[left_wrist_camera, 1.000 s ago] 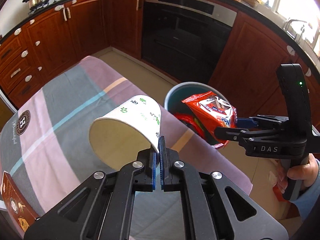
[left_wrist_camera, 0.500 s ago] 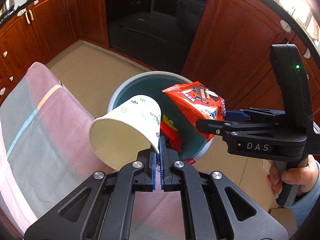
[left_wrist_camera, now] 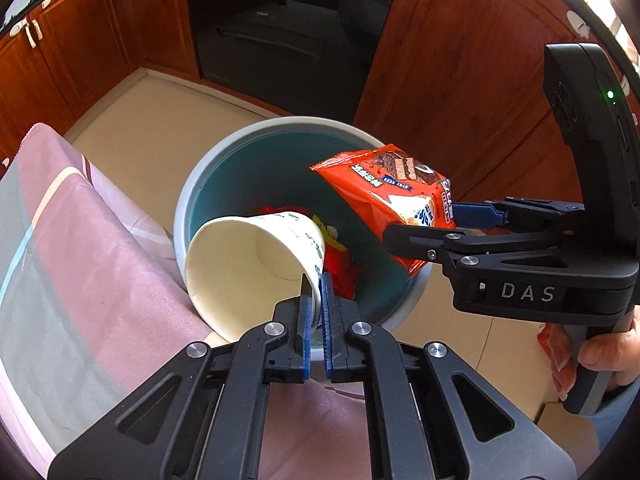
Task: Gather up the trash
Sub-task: 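Carry the cup and wafer pack over the bin and open both tools, then move both tools back over the table toward the brown box, then grasp the brown box's torn flap with the left tool while the right tool grasps the paper sleeve, then carry the brown box and paper sleeve over the bin and open both tools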
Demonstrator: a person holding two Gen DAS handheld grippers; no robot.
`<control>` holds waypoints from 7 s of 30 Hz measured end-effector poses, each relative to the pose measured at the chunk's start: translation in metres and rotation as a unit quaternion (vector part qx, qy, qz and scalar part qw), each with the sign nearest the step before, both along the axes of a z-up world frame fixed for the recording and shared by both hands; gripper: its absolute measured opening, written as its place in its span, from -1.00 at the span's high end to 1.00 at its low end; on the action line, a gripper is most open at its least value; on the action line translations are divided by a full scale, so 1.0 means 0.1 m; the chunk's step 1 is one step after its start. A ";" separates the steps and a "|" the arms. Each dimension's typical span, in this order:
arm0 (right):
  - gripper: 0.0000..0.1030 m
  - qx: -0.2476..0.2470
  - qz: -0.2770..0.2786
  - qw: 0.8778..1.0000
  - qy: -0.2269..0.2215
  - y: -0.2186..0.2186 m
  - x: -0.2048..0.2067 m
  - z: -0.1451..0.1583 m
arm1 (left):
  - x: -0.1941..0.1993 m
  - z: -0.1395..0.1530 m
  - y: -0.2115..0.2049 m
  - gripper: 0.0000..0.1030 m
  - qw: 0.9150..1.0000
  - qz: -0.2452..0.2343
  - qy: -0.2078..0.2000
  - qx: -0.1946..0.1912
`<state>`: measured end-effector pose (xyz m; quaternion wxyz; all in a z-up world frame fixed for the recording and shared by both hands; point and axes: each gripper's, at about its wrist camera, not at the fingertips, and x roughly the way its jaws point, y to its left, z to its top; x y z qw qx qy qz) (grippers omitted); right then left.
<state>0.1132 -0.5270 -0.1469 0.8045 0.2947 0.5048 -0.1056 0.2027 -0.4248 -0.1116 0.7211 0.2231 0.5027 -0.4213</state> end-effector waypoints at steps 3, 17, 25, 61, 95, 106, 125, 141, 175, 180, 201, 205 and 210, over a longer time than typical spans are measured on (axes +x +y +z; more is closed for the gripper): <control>-0.48 0.003 -0.005 1.000 -0.004 0.00 0.03 0.02 | 0.00 0.01 0.00 -0.08 1.000 0.007 -0.017 0.008; -0.65 -0.006 -0.017 1.000 -0.001 0.05 0.00 0.13 | -0.04 0.16 0.15 -0.23 0.999 0.030 -0.029 -0.001; -0.65 -0.017 -0.009 1.000 -0.004 0.17 -0.01 0.26 | -0.09 0.28 0.23 -0.26 0.999 0.039 -0.037 -0.011; -0.64 -0.045 0.254 0.965 -0.052 3.33 0.57 1.06 | -0.25 0.83 3.92 -0.41 0.947 0.309 -0.084 -0.022; -0.64 -0.066 0.369 0.927 -0.001 4.78 0.78 0.53 | 0.09 0.18 5.00 0.07 0.898 0.428 -0.101 -0.027; -0.06 -0.075 0.392 0.917 -0.001 4.90 0.58 0.52 | -0.11 0.25 5.09 0.29 0.899 0.422 -0.117 -0.020; 0.96 -0.091 0.402 0.911 -0.035 5.00 0.53 0.61 | -0.44 0.51 5.19 0.51 0.900 0.412 -0.136 -0.026; 0.97 -0.127 0.285 0.944 -0.109 3.90 0.56 1.23 | -0.47 0.96 4.52 0.99 0.912 0.374 -0.159 -0.052; 0.97 -0.210 0.023 0.971 -0.113 0.39 0.18 1.28 | -0.10 0.79 0.71 0.98 0.987 0.122 -0.101 -0.041; 0.97 -0.210 0.023 0.973 -0.088 0.15 0.33 1.02 | -0.01 0.50 0.31 0.98 0.991 0.102 -0.080 -0.019; -0.28 -0.195 0.059 0.978 -0.035 0.11 0.73 0.47 | 0.35 0.09 -0.01 0.33 0.994 0.089 -0.054 0.016; -0.52 -0.189 0.057 0.980 -0.035 0.14 0.70 0.47 | 0.30 0.13 0.05 -0.18 0.992 0.100 -0.077 0.012; -0.69 -0.180 0.056 0.981 -0.032 0.17 0.62 0.52 | 0.27 0.17 0.07 -0.24 0.992 0.103 -0.071 0.017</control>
